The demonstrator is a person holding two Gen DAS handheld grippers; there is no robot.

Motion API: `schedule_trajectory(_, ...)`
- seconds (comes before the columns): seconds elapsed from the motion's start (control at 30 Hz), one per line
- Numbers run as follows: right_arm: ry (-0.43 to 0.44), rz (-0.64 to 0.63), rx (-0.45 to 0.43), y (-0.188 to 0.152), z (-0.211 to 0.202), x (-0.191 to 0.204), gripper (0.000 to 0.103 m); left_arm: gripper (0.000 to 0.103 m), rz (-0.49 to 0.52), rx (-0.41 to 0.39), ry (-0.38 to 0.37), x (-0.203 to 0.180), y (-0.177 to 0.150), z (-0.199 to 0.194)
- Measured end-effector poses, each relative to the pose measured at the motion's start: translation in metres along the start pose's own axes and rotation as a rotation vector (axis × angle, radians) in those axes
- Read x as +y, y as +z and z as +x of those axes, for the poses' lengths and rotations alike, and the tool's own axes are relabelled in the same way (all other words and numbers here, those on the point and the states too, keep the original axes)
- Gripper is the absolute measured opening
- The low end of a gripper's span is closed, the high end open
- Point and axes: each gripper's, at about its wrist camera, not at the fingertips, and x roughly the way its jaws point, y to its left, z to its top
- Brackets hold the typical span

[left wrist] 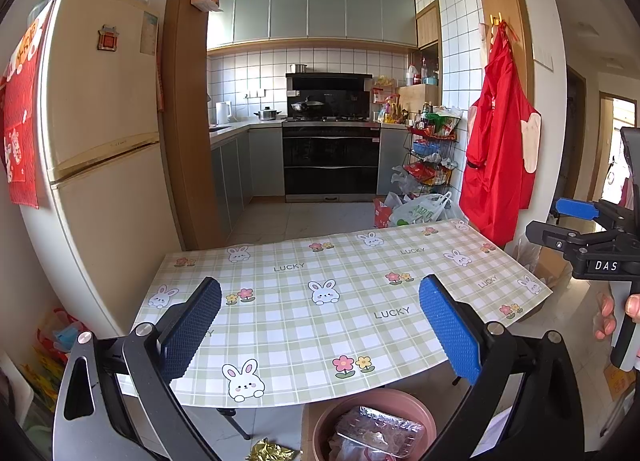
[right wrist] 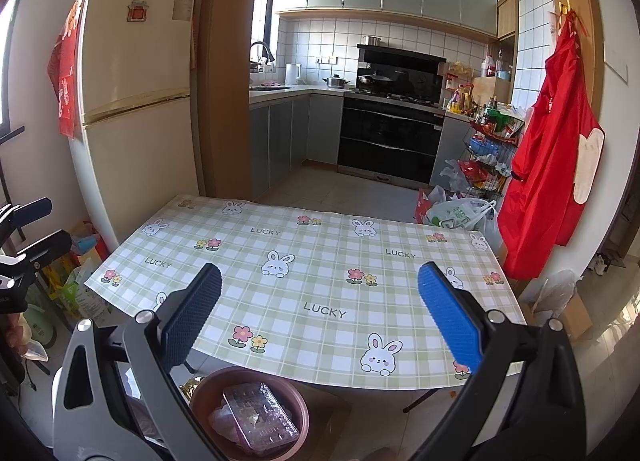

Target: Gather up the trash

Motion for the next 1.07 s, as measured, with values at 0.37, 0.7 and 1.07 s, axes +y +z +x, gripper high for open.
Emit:
schedule_trajectory(0.37,-0.004,-0.004,0.005,-0.002,0.001,-0.004,0.097,0.097,0.005,0.002,0.006,0.002,-0.003,0.003)
schedule_trajectory(0.7,-0.053,-0.053,0.008,-0.007,0.002,-0.001,0.097,0.097,0.008,-0.002,0.017,0.003,-0.003,0.0)
schedule_trajectory(1.07,-0.059,-0.064,0.016,-0.01,0.004,-0.001,0.097,0.097,0.014,0.002,0.037,0.002,-0.002,-0.001)
